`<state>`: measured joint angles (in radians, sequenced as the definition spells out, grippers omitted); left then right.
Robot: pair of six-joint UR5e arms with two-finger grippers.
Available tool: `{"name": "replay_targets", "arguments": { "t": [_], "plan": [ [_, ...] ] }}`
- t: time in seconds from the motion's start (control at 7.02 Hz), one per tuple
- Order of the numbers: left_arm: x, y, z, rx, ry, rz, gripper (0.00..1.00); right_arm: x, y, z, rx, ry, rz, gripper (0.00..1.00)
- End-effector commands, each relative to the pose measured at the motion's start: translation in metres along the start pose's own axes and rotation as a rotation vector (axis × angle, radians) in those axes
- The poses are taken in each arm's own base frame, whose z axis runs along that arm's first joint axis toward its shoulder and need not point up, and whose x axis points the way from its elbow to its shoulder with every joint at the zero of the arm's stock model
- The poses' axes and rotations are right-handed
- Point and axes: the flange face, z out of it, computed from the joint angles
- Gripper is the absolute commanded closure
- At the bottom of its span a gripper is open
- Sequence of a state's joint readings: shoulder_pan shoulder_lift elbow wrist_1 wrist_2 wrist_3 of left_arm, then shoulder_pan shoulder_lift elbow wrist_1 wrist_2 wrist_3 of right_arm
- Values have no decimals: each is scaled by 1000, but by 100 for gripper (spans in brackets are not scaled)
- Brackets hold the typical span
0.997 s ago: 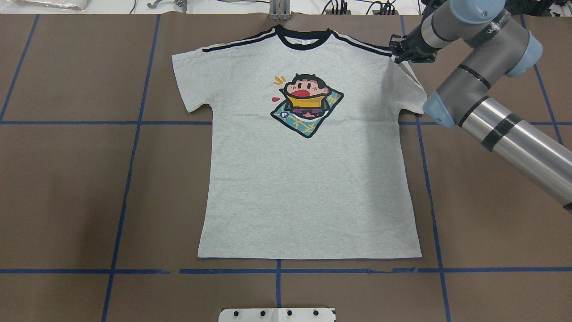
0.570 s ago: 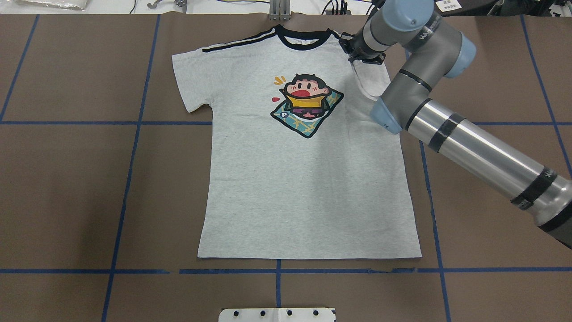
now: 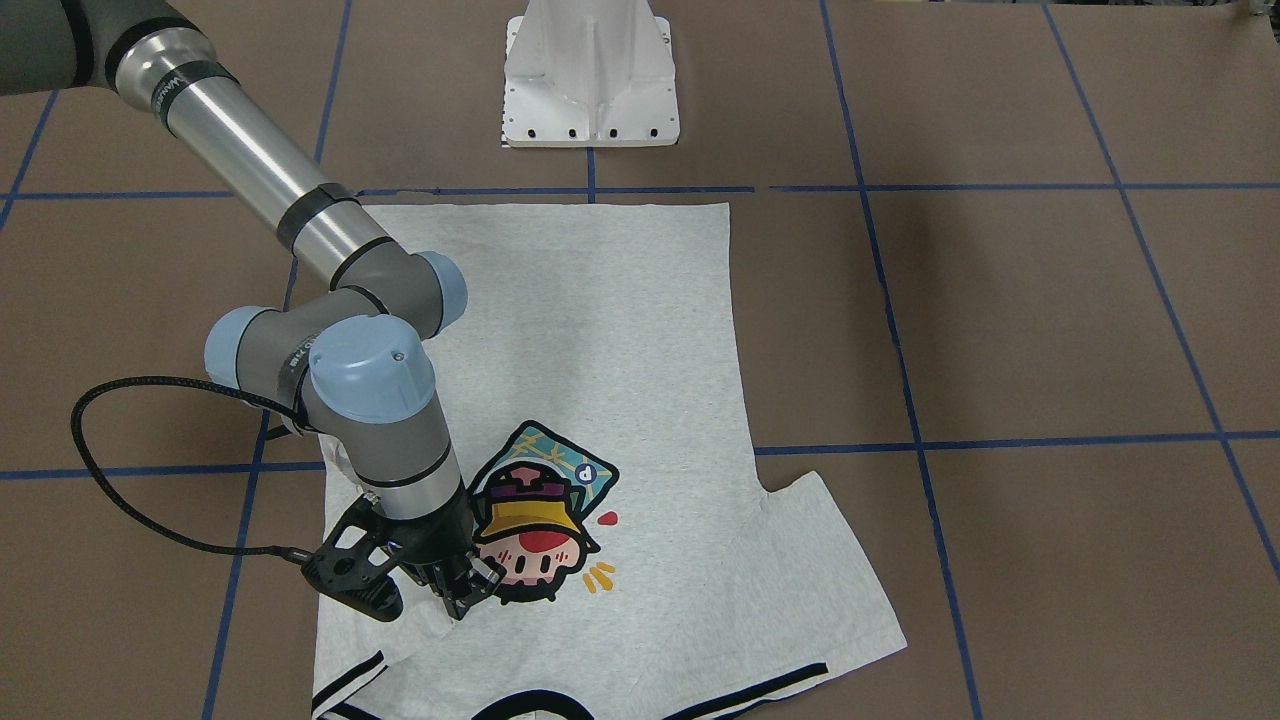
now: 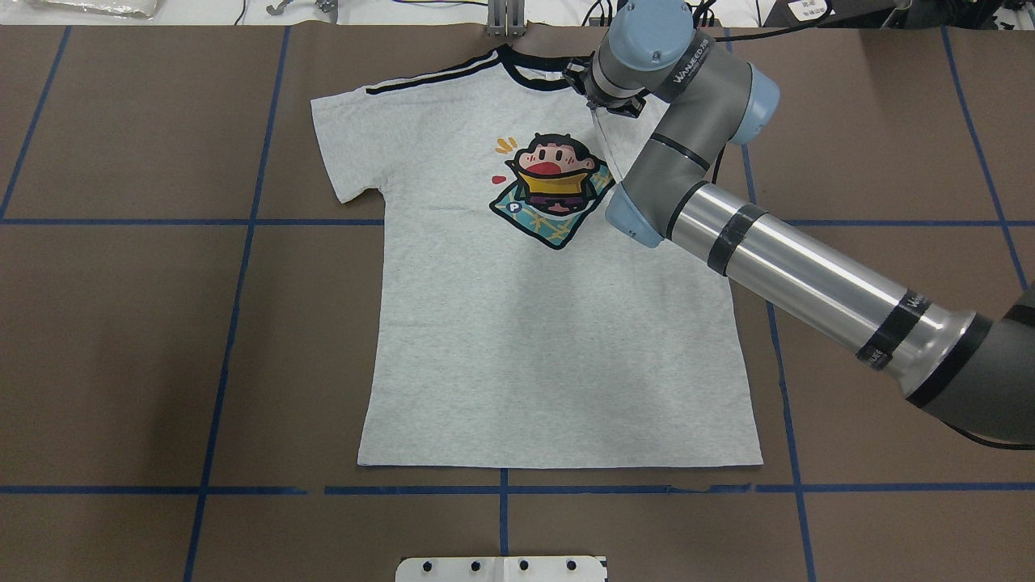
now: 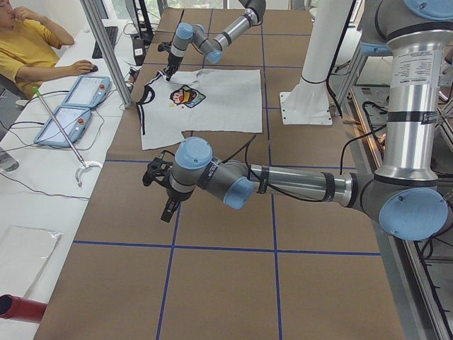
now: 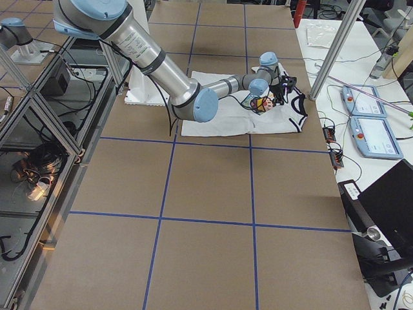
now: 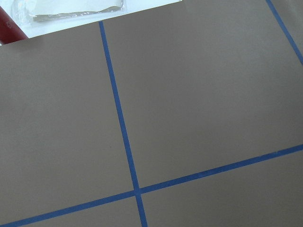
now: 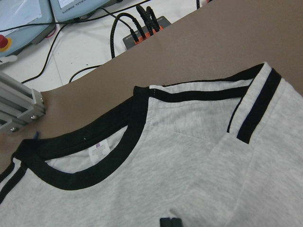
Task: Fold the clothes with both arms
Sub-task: 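Grasp the sleeve with the right gripper and fold it inward over the body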
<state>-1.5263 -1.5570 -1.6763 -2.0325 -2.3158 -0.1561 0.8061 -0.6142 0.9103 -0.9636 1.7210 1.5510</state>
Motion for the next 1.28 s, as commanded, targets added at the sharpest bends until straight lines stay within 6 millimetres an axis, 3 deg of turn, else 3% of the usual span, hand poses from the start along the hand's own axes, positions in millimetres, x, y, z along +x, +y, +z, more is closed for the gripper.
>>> {"name": "replay_targets", "arguments": {
  "t": [0.0,0.14,0.28,0.43,0.71,0.85,1.0,1.14],
  "plan": [
    [2,-2,-1,5,1,3,0,-1,6,11,36,21,15,100],
    [1,-2,-1,4,1,1,0,1,9,14,41,26,15,100],
    [2,-3,-1,5,1,1,0,6,8,18,48,36,19,70],
    [1,-3,-1,4,1,0,0,12,6,23,60,49,22,65],
    [2,-8,13,-18,5,-37,0,0,7,12,64,23,67,1],
    [11,-30,28,-28,18,-81,0,-11,6,-9,57,-23,69,0],
    [27,-49,52,-53,35,-111,0,2,9,-21,46,-6,65,0],
    [63,-66,94,-109,62,-111,0,17,2,-48,29,2,64,0]
  ]
}}
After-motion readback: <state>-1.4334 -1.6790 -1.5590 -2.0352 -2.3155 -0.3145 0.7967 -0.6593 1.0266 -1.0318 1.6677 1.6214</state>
